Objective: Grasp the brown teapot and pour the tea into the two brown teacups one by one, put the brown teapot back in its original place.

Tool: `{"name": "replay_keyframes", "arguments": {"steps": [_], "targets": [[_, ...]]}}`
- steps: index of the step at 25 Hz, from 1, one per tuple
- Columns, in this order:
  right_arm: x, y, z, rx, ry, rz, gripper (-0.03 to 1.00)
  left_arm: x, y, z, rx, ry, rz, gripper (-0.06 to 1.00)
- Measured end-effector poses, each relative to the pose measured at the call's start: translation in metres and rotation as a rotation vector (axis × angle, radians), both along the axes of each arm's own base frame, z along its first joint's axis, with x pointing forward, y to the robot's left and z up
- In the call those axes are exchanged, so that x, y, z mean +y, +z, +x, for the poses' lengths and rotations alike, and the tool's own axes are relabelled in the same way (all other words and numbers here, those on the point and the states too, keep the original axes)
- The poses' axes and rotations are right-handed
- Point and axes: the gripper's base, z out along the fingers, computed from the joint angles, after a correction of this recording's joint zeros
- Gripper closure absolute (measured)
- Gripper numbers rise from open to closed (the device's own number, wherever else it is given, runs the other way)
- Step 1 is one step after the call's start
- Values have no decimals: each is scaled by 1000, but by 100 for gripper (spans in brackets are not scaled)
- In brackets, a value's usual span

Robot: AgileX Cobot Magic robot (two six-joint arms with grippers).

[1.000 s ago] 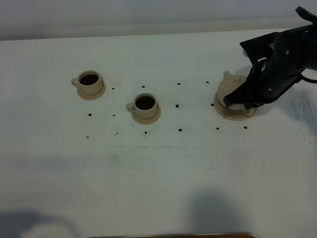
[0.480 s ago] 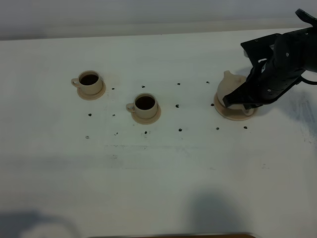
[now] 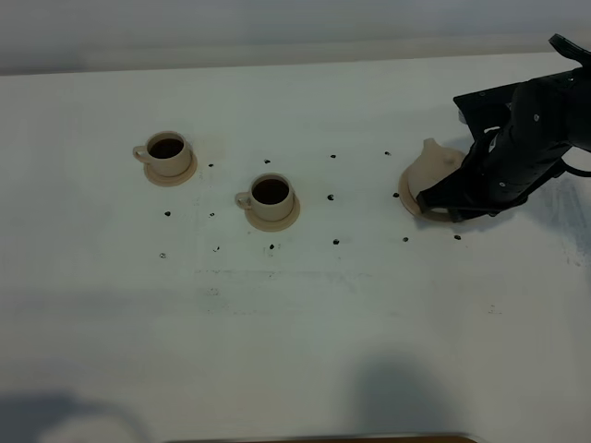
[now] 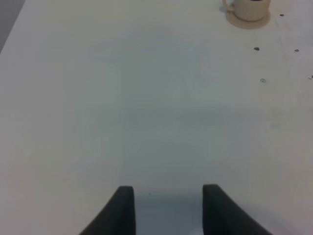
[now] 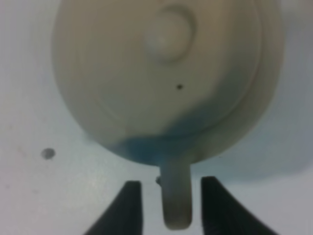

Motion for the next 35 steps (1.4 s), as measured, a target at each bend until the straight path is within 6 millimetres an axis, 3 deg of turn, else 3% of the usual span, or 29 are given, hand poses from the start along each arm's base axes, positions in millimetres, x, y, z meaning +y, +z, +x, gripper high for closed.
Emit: {"name": "replay_keyframes", "arguments": {"steps": [6, 11, 15, 24, 31, 35], "targets": [[-2, 26, -2, -74, 7, 8, 41, 0, 0, 0, 0, 0, 0, 63], [-8, 69, -14, -148, -1, 26, 41, 0, 0, 0, 0, 0, 0, 63], [-30, 108, -32, -241, -46, 45, 44, 0, 0, 0, 0, 0, 0, 63], [-81, 141, -114, -314, -167, 61, 46, 0, 0, 0, 0, 0, 0, 63], [-92, 177, -192, -396, -190, 71, 49, 0, 0, 0, 0, 0, 0, 63], [-93, 178, -242, -406, -181, 69, 49, 0, 0, 0, 0, 0, 0, 63]]}}
